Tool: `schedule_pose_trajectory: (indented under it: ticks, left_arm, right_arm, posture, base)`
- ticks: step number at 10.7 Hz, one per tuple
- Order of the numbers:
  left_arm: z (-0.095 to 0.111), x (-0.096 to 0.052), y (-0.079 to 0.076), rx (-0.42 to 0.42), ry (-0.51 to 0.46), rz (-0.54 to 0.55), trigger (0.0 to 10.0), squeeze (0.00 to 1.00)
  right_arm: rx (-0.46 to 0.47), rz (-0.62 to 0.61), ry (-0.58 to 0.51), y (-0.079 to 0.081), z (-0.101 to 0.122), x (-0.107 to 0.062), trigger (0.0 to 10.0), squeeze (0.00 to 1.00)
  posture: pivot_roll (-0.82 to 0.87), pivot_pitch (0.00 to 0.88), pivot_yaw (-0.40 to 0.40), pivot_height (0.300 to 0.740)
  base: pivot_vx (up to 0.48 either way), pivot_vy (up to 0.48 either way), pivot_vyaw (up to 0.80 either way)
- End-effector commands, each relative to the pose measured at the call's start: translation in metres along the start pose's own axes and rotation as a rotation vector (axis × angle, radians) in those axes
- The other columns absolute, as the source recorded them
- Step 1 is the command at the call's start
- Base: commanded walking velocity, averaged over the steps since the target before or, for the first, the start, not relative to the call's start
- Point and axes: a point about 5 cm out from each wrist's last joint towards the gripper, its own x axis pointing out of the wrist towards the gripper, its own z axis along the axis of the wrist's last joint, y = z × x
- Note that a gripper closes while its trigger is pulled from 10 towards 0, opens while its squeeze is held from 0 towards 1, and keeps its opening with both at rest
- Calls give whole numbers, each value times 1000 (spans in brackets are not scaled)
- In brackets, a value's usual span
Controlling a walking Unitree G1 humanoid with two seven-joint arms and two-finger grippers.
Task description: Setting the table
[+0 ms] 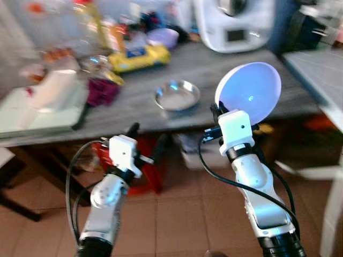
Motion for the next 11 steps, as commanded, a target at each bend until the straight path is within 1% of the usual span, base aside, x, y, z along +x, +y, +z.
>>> schedule_pose_trajectory:
  ticks: [1, 7, 8, 10, 11]
  left_arm:
    - [1, -1, 3, 18, 4, 1, 10000, 0]
    - [2, -1, 2, 23, -1, -3, 10000, 0]
    - [6, -2, 3, 17, -17, 2, 10000, 0]
    - [14, -3, 5, 42, -45, -8, 10000, 0]
    - [15, -10, 13, 63, -33, -9, 10000, 0]
  right_arm:
    - [4, 0, -11, 0, 3, 2, 10000, 0]
    - [11, 1, -22, 0, 5, 4, 10000, 0]
    - [12, 3, -24, 0, 5, 4, 10000, 0]
    - [11, 7, -30, -1, 6, 4, 10000, 0]
    - [8, 12, -33, -1, 7, 4, 10000, 0]
  posture:
    - [-147, 83, 119, 740]
    - [-141, 80, 115, 740]
    - [-140, 79, 108, 740]
    - [-139, 77, 104, 740]
    - [-136, 76, 103, 740]
  base:
    - [424, 0, 500]
    - [405, 0, 0]
    - [0, 0, 0]
    - [0, 0, 0]
    - [0, 0, 0]
